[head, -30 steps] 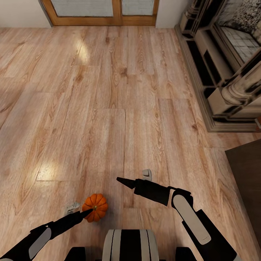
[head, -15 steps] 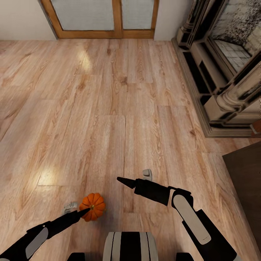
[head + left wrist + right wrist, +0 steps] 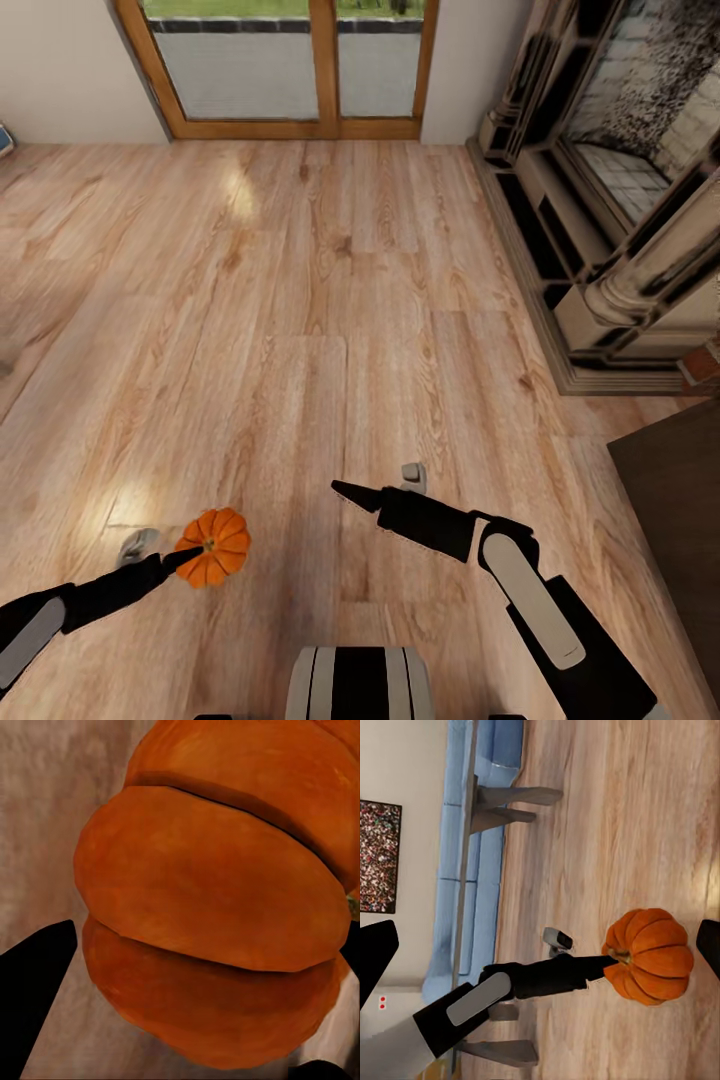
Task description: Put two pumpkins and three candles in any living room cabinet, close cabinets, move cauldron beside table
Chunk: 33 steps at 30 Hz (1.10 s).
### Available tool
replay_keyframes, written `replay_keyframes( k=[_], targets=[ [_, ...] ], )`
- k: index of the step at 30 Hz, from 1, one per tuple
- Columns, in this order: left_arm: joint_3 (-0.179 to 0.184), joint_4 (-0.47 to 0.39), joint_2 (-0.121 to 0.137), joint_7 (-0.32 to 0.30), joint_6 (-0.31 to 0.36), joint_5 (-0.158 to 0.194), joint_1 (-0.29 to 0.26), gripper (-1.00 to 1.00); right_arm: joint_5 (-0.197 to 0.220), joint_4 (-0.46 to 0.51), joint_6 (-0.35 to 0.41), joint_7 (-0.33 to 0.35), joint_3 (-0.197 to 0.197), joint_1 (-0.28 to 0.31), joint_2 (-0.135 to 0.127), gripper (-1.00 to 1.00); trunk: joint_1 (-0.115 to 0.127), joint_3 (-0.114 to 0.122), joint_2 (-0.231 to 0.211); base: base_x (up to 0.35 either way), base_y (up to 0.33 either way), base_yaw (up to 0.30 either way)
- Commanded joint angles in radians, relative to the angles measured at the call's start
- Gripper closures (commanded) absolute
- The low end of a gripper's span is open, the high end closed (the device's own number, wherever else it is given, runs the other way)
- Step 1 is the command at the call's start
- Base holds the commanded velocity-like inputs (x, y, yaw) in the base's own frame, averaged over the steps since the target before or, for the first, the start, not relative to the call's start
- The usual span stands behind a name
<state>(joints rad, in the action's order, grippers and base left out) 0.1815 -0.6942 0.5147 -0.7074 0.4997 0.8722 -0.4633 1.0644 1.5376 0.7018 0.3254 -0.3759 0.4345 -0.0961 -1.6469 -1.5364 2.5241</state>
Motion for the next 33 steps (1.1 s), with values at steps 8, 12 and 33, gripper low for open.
replay_keyframes(
  k=[8, 12, 33],
  targets=[
    [-0.059, -0.015, 0.104, -0.044, 0.215, 0.003, 0.002, 1.00, 0.000, -0.003, -0.032, -0.019, 0.006, 0.000, 0.005, -1.00, 0.004, 0.030, -0.002, 0.000, 0.000, 0.000],
    [-0.078, -0.017, 0.157, -0.048, 0.294, 0.003, 0.002, 1.00, 0.000, -0.004, -0.034, -0.027, 0.005, 0.000, 0.005, -1.00, 0.005, 0.046, -0.003, 0.000, 0.000, 0.000],
    [-0.085, -0.057, 0.239, -0.119, 0.450, -0.005, 0.002, 1.00, -0.003, -0.008, -0.076, -0.079, 0.004, 0.000, 0.006, -1.00, 0.015, 0.127, -0.008, -0.048, 0.000, 0.000]
  ],
)
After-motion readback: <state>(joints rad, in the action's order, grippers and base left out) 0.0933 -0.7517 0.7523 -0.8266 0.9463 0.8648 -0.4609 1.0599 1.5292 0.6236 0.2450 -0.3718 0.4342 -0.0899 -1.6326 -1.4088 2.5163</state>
